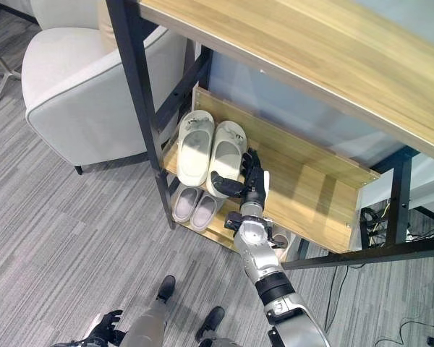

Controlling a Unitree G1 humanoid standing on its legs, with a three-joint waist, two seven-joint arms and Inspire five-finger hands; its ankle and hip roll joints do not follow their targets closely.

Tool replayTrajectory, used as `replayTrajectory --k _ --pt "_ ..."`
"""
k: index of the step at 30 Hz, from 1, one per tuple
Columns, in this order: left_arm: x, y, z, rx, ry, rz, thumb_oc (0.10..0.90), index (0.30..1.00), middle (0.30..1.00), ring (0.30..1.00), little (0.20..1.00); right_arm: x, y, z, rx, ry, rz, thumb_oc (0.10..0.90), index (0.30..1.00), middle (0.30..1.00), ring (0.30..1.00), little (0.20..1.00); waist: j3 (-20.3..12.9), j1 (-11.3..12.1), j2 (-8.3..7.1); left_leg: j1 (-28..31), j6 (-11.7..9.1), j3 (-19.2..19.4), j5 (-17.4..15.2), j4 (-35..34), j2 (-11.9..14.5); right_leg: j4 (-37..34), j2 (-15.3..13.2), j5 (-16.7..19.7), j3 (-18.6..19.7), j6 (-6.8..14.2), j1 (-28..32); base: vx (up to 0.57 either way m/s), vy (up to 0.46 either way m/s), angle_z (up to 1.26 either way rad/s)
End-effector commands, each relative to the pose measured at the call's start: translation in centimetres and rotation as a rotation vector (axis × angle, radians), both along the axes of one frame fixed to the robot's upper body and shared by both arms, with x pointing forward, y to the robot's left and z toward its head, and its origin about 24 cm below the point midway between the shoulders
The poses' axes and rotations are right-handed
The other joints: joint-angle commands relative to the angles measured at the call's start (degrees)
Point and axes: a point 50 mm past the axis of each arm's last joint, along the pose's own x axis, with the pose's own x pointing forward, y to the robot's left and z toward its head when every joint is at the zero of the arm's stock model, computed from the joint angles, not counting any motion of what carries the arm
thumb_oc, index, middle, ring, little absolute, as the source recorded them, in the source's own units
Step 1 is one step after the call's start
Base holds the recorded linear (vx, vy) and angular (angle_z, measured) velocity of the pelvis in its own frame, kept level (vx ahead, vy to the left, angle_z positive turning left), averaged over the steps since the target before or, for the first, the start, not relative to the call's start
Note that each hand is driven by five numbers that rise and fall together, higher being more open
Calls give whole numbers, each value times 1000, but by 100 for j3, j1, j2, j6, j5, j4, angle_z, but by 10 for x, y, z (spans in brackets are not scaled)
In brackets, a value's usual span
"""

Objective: Arrange the slippers neatly on the shoe rack.

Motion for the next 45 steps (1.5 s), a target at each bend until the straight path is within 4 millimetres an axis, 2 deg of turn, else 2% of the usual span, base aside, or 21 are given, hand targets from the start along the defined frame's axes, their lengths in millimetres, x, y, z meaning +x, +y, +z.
replayTrajectory --k 1,5,13,23,33,38,45 --pt "13 -21 -1 -51 -40 -8 800 900 900 900 900 2 13 62 -8 -300 81 800 900 900 900 900 70 134 -80 485 15 473 -730 -16 7 140 -300 -224 133 393 -56 0 0 0" --pt "11 -22 -2 -56 -33 -8 800 900 900 900 900 -1 13 61 6 -305 89 800 900 900 900 900 59 103 -77 503 22 492 -741 -19 8 157 -310 -224 152 397 -59 0 0 0" --pt "14 -25 -1 -55 -43 0 800 900 900 900 900 -7 30 63 15 -318 157 800 900 900 900 900 55 -4 6 566 49 623 -766 -12 -4 194 -348 -206 255 400 -73 -3 19 -1" --pt "5 -24 -5 -61 -8 29 800 900 900 900 900 -30 8 46 -1 -312 151 800 900 900 900 900 -36 -272 12 669 64 698 -830 -45 -13 192 -355 -199 325 420 -50 1 5 0" --pt "8 -27 -5 -83 -15 31 800 900 900 900 900 -43 3 31 6 -273 186 800 900 900 900 900 -54 -436 -5 705 60 762 -856 -47 2 185 -344 -193 390 426 -55 -5 3 -5" --pt "7 -27 -5 -85 -11 44 800 900 900 900 900 -49 7 27 20 -266 220 800 900 900 900 900 -62 -483 -17 714 61 782 -869 -47 1 187 -331 -186 405 421 -55 0 0 0" --pt "10 -29 -5 -92 -16 42 800 900 900 900 900 -50 27 30 29 -275 314 800 900 900 900 900 -50 -491 -40 711 50 785 -860 -47 17 185 -321 -182 414 412 -60 0 0 0"
